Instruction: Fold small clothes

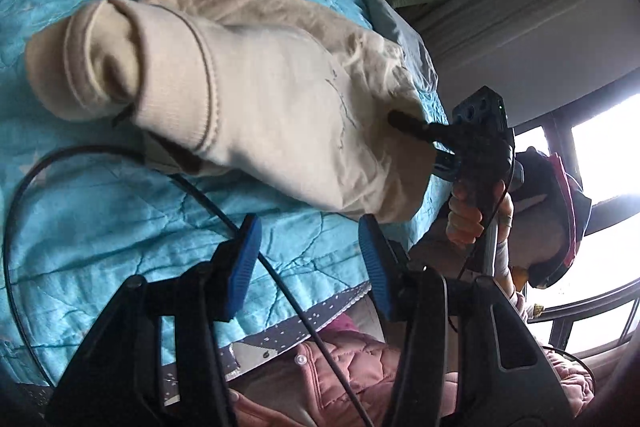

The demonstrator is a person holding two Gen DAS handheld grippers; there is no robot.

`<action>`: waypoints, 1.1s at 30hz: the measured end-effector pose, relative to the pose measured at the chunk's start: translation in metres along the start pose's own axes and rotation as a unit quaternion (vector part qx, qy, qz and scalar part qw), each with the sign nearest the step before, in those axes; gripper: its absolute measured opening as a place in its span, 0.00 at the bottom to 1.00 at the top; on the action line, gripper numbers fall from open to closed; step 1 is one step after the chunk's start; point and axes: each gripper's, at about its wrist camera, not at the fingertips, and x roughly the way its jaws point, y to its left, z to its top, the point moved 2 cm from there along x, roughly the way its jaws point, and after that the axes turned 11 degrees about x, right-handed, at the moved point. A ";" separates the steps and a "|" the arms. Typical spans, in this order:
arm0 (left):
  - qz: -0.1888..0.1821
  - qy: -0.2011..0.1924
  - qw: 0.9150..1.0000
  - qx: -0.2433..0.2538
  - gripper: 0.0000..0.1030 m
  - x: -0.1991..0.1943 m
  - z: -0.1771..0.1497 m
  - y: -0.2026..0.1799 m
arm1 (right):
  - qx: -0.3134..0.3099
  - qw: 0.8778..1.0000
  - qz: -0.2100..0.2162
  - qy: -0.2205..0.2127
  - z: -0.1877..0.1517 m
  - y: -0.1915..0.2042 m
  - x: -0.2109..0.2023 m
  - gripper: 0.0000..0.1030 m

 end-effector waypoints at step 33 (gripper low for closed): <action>0.042 -0.039 0.997 0.060 0.63 -0.069 0.041 0.000 | 0.013 0.990 -0.136 -0.024 -0.007 -0.055 -0.122 0.66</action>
